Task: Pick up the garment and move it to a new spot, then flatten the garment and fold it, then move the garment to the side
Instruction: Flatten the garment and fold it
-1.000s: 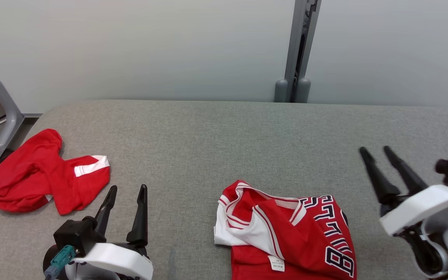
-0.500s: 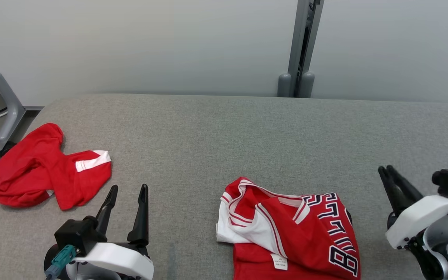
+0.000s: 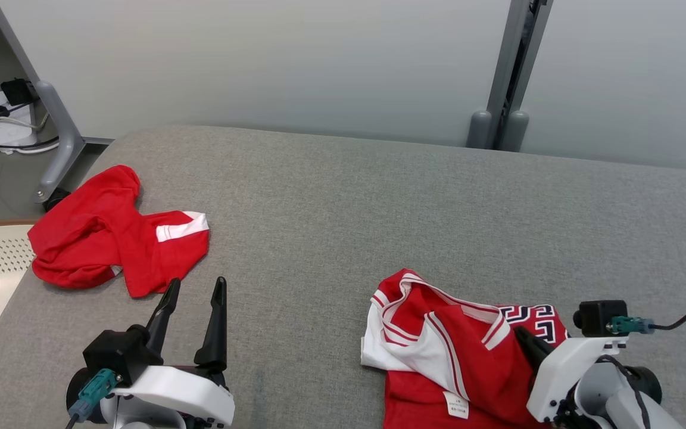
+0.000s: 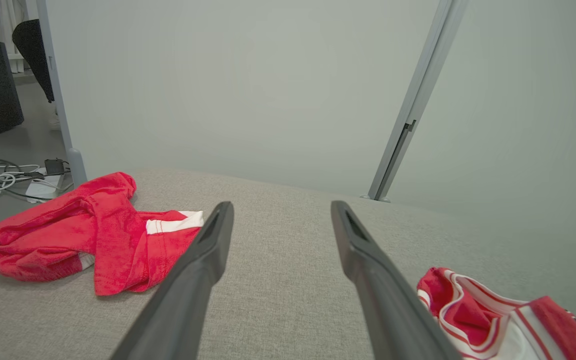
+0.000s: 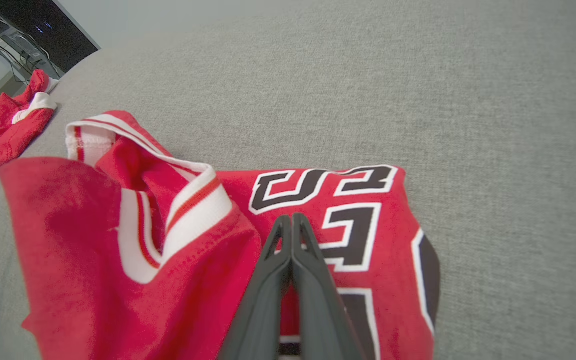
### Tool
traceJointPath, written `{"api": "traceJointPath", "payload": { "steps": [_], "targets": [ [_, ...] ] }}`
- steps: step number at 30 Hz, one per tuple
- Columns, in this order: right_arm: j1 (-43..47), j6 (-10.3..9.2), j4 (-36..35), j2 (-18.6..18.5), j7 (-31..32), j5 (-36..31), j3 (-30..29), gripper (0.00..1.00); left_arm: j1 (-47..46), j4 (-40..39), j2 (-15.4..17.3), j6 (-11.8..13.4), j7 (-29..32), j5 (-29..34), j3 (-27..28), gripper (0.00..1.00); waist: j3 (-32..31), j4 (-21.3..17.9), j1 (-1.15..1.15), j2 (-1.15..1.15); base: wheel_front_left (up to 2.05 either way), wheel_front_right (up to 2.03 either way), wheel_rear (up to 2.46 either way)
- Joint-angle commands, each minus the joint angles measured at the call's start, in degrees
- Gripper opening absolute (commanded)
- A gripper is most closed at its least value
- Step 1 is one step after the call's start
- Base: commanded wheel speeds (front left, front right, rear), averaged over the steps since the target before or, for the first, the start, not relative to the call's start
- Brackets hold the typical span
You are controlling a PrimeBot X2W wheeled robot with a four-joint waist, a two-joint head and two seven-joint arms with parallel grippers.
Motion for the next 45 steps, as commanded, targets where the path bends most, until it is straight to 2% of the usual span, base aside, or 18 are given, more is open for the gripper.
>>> {"api": "traceJointPath", "payload": {
  "steps": [1,9,16,21,24,26,27,28,30,36,40,45],
  "targets": [
    [-0.74,0.01,0.52,0.17,-0.53,1.21,1.55,0.00,-0.33,-0.14,0.38,0.06,-0.02,-0.01,0.17,1.00,-0.15,0.49,0.00,0.00,0.00,0.00,0.00],
    [-1.16,0.01,-0.45,1.35,-2.85,4.35,11.91,0.00,0.45,-0.25,0.40,0.44,-0.02,-0.41,0.16,1.00,-0.59,0.84,0.00,0.00,0.00,0.00,0.00],
    [-0.61,0.01,-5.35,2.15,-3.92,7.21,23.00,0.00,0.76,-0.40,0.20,0.59,-0.15,-0.52,0.48,1.00,-0.87,-0.77,0.00,0.00,0.00,0.00,0.00],
    [-2.38,0.01,-8.67,0.44,-7.51,8.66,25.15,0.00,0.98,-0.54,0.22,0.66,-0.21,-0.44,0.61,1.00,-1.16,-2.82,0.00,0.00,0.00,0.00,0.00],
    [-3.06,0.01,-10.18,-1.43,-10.47,8.56,23.25,0.01,1.15,-0.68,0.32,0.68,-0.26,-0.45,0.80,1.00,-1.44,-4.11,0.00,0.00,0.00,0.00,0.00],
    [-3.37,0.01,-11.27,-2.80,-12.03,7.80,21.58,0.09,1.34,-0.82,0.36,0.81,-0.30,-0.41,0.90,1.00,-1.66,-4.98,0.00,0.00,0.00,0.00,0.00],
    [-3.45,0.01,-11.84,-3.55,-12.85,7.48,20.24,0.18,1.46,-0.89,0.36,0.92,-0.30,-0.40,0.98,1.00,-1.76,-5.38,0.00,0.00,0.00,0.00,0.00],
    [-3.48,0.01,-12.30,-4.22,-13.40,6.90,19.07,0.40,1.59,-0.94,0.40,1.02,-0.27,-0.43,1.10,1.00,-1.86,-5.78,0.00,0.00,0.00,0.00,0.00],
    [-3.47,0.01,-13.26,-5.74,-14.84,5.31,15.57,1.00,1.97,-1.10,0.59,1.16,-0.30,-0.54,1.51,1.00,-2.12,-6.52,0.00,0.00,0.00,0.00,0.00],
    [-0.94,0.01,-18.20,-8.14,-16.46,-0.50,2.97,1.00,3.13,-2.08,1.42,1.84,-0.37,-0.73,3.20,1.00,-2.35,-8.53,0.00,0.00,0.00,0.00,0.00],
    [2.05,0.01,-22.32,-7.89,-15.49,-4.42,-5.49,1.00,3.32,-2.61,1.61,2.04,-0.41,-0.65,3.87,1.00,-2.13,-9.40,0.00,0.00,0.00,0.00,0.00],
    [6.36,0.01,-27.36,-7.44,-13.64,-9.29,-13.02,1.00,3.10,-3.11,2.32,2.01,-0.44,-0.66,4.72,1.00,-2.01,-9.99,0.00,0.00,0.00,0.00,0.00]
  ]
}}
